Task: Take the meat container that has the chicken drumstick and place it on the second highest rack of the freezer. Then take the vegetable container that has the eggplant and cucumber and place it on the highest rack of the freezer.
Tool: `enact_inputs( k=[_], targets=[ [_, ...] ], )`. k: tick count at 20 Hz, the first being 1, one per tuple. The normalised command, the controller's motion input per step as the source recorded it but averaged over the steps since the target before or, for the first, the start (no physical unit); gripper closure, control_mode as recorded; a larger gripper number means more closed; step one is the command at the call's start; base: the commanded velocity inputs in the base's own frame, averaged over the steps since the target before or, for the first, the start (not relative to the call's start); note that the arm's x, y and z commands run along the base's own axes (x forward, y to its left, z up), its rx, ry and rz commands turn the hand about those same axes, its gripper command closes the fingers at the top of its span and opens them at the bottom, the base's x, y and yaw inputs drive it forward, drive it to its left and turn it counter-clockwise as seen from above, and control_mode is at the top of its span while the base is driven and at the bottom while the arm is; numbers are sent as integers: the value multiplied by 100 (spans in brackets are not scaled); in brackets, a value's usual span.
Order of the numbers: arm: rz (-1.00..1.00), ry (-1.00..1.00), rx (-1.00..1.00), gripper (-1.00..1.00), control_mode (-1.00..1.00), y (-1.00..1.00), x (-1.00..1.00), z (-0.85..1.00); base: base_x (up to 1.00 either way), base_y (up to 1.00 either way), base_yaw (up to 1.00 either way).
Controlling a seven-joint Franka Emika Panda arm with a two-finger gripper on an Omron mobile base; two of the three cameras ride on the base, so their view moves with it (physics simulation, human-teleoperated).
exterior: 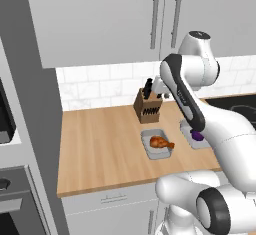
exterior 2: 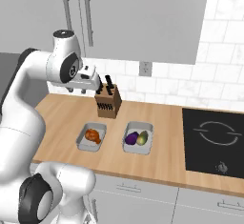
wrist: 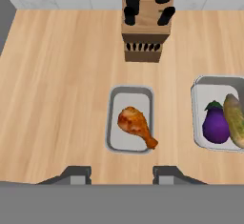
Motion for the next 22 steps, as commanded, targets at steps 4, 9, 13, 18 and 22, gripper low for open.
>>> enact_inputs(
  k=[4,9,13,18,22],
  targets=[
    [0,1,7,-100,-100,0,2,-2,0,0,0],
    [-32,3,18,-100,-100,4,-2,-25,0,0,0],
    [-63,8,17,-100,-100,16,-18,-35,0,0,0],
    [-59,5,9,-100,-100,5,-31,-32,0,0,0],
    [-48,12,22,-100,-100,-8,-12,-23,0,0,0]
  ],
)
